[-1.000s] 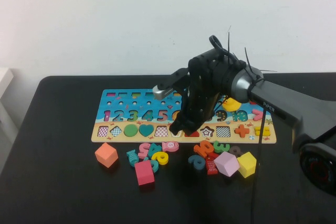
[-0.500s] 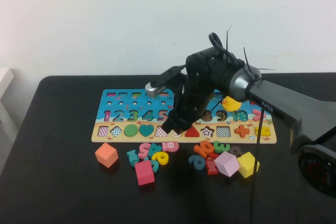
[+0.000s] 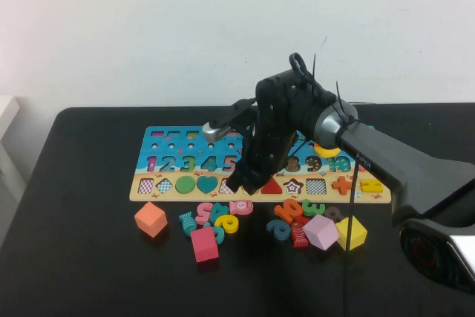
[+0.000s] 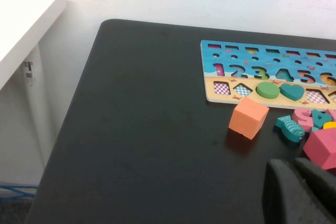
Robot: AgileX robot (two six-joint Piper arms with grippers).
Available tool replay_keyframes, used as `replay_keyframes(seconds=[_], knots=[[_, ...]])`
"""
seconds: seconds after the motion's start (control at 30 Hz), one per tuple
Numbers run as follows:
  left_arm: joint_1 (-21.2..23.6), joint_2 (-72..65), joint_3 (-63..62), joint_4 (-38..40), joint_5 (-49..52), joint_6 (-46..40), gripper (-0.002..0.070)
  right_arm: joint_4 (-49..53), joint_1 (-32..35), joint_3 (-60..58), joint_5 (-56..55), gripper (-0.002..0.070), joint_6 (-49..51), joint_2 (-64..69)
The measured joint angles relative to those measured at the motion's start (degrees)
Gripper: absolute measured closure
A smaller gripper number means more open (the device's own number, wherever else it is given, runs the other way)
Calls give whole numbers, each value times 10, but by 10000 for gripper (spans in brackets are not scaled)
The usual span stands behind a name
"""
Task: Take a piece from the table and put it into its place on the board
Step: Place the "Pentagon" into the hole of the Pentagon
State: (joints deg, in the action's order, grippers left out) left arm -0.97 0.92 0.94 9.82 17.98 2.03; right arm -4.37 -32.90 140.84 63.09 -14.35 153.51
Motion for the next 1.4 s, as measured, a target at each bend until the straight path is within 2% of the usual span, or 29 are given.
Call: replay_keyframes(seconds=[0.87,1.17,1.4], knots=[[0,0,0,2,0,0,676,10,0,6,-28,391,19,27],[0,0,0,9,0,0,676,10,0,6,-30,294,19,27],[0,0,0,11,0,0,676,15,0,16,-4,284,31,25]])
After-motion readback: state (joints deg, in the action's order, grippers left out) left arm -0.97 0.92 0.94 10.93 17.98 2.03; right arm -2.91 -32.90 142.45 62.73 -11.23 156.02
